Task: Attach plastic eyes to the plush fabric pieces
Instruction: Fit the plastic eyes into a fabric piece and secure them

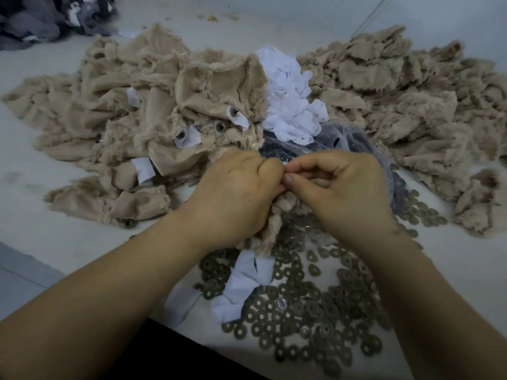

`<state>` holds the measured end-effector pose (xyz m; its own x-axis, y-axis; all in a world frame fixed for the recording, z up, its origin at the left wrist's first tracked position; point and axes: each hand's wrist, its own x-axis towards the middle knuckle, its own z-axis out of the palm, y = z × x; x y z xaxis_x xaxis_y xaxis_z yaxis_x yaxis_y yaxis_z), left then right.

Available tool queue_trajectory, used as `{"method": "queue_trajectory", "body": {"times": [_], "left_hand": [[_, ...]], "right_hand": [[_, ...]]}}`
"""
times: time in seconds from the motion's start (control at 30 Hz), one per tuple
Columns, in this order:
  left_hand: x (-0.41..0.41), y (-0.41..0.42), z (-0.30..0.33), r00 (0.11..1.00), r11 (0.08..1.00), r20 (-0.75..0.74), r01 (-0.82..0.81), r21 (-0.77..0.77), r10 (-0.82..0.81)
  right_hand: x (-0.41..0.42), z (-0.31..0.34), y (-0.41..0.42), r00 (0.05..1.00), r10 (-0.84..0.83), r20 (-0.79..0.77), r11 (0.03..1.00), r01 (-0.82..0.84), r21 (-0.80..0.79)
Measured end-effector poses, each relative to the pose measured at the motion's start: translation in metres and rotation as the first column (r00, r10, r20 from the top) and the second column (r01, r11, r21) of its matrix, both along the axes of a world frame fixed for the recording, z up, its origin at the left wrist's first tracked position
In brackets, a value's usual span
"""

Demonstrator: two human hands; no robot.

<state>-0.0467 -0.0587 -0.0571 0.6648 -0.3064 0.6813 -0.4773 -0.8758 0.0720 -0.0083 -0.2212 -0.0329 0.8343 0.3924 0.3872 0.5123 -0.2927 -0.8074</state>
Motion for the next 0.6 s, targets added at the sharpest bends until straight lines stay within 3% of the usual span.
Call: {"method": "queue_trajectory", "body": {"times": [0.23,0.37,0.47,0.6], "left_hand": [[-0.014,-0.004,0.008,0.999,0.999,0.008,-0.037,0.028,0.037],[-0.019,0.003,0.024,0.998,0.997,0.029,-0.063,0.043,0.062],[-0.024,0.016,0.026,0.985,0.99,0.096,-0.141,-0.032,0.143],[-0.032,0.021,0.011,0.982,0.986,0.096,-0.157,-0.049,0.161]], "right_hand": [[-0.01,0.005,0.0,1.0,-0.017,0.009,1.0,0.017,-0.022],[-0.031,-0.003,-0.01,0.999,-0.053,0.001,0.997,0.053,0.055],[-0.056,-0.026,-0.023,0.988,0.054,0.142,0.974,-0.021,-0.226],[-0.092,-0.063,-0.043,0.886,0.378,0.269,0.751,-0.124,-0.649]]}}
